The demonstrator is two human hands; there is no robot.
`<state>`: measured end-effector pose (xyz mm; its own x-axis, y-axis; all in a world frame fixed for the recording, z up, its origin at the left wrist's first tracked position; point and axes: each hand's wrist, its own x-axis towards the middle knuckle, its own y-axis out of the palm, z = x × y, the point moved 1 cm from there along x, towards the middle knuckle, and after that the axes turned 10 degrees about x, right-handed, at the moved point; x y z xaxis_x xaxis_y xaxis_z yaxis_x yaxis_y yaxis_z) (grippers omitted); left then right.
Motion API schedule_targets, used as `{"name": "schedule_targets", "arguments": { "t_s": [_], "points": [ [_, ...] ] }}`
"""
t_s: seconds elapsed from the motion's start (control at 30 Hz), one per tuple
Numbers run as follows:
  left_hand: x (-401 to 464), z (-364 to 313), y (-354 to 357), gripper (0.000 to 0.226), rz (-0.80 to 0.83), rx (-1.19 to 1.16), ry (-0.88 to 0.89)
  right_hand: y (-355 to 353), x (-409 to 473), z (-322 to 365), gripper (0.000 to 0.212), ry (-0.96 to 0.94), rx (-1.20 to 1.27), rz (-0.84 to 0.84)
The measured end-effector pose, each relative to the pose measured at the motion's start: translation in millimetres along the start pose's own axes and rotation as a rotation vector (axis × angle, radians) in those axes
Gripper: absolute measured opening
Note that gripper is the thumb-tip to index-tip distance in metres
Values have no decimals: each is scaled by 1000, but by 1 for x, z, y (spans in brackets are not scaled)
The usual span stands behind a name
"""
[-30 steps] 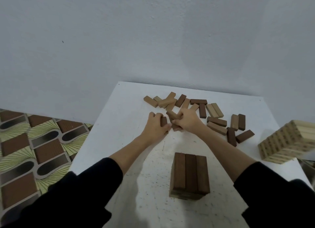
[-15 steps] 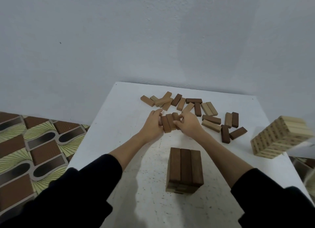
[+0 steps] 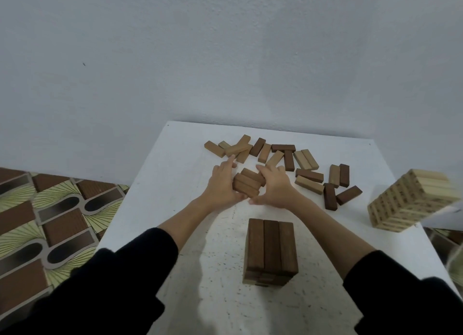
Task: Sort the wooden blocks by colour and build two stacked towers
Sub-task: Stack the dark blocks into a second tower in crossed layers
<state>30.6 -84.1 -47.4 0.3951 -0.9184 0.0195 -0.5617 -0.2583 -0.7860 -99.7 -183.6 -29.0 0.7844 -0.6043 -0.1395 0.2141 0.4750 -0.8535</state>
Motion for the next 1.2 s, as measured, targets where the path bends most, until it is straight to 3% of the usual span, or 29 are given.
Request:
{"name": "schedule_targets", "arguments": {
  "t_s": [0.17, 0.53, 1.2],
  "points": [
    [-10, 1, 3, 117, 38, -271, -42, 0, -3, -5, 86, -77, 268, 8],
    [-8, 9, -2, 112, 123, -253, 7, 21, -9, -19, 97, -22, 530, -207],
    [-10, 19, 11, 115, 23, -333, -45, 24, -14, -22, 79, -46, 563, -248]
  ]
}}
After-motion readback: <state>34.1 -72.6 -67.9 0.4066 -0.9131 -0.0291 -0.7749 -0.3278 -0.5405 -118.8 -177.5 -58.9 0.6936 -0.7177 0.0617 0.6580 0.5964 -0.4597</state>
